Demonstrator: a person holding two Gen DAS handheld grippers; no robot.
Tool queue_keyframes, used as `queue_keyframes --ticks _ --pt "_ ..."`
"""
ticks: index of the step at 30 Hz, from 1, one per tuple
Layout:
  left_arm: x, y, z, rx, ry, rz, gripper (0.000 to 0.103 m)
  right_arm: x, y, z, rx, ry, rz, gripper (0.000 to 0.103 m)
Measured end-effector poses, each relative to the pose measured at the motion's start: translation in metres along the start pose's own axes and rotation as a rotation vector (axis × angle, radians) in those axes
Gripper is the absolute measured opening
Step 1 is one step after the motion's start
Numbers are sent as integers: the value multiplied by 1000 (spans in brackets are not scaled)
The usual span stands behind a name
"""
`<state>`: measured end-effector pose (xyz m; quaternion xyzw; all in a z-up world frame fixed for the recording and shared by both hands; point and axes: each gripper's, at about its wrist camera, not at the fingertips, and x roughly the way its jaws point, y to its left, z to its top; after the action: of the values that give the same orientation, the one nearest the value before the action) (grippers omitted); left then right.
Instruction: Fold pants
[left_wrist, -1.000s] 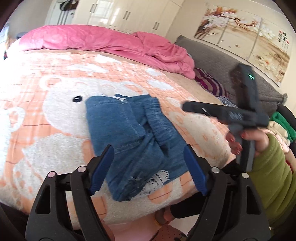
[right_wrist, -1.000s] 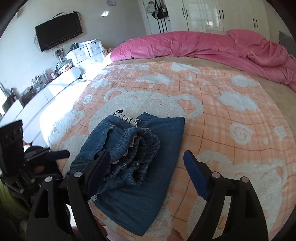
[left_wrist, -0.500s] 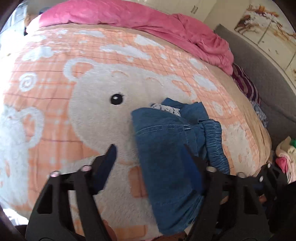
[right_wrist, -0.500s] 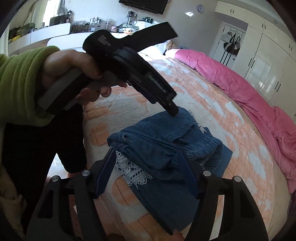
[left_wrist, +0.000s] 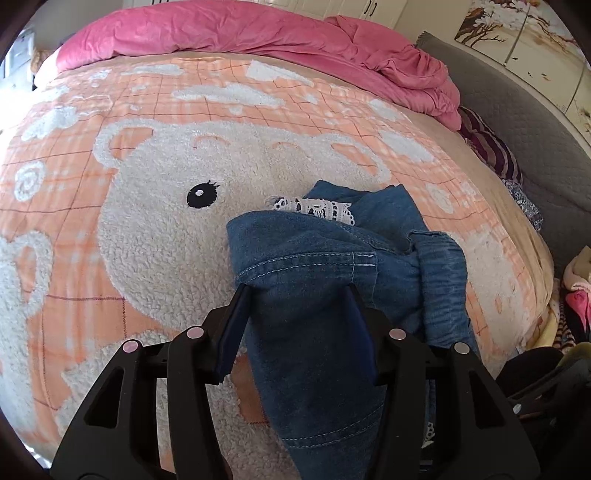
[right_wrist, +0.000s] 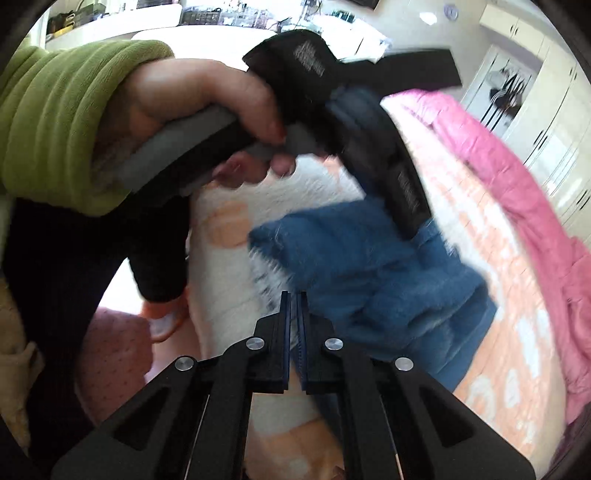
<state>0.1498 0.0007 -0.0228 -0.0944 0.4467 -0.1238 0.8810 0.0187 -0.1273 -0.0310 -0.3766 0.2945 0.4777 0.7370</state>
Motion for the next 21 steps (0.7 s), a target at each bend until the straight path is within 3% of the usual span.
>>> queue_keyframes --ticks 3,5,6,8,11,13,17,19,21 --pt "0 0 -1 -3 -9 3 43 22 9 -2 -7 81 -1 3" --pt "-2 -1 -2 5 -22 11 43 20 16 0 2 88 49 4" --pt "-3 -2 -3 9 -26 15 43 14 15 3 7 57 67 7" --pt "-4 -3 -5 15 -32 20 43 4 8 7 40 8 81 24" --pt "-4 -4 -5 18 -34 25 43 -8 -9 8 128 -48 104 25" --pt "-4 -5 -5 24 -36 29 43 -15 -16 9 153 -81 75 27" --pt "-4 -5 -4 28 -39 31 43 -27 -26 12 221 -161 28 46" --pt "-4 -5 -4 29 -37 32 44 -19 -27 13 246 -112 29 47" --pt "-4 -5 -4 28 -38 30 44 2 -29 9 259 4 17 48"
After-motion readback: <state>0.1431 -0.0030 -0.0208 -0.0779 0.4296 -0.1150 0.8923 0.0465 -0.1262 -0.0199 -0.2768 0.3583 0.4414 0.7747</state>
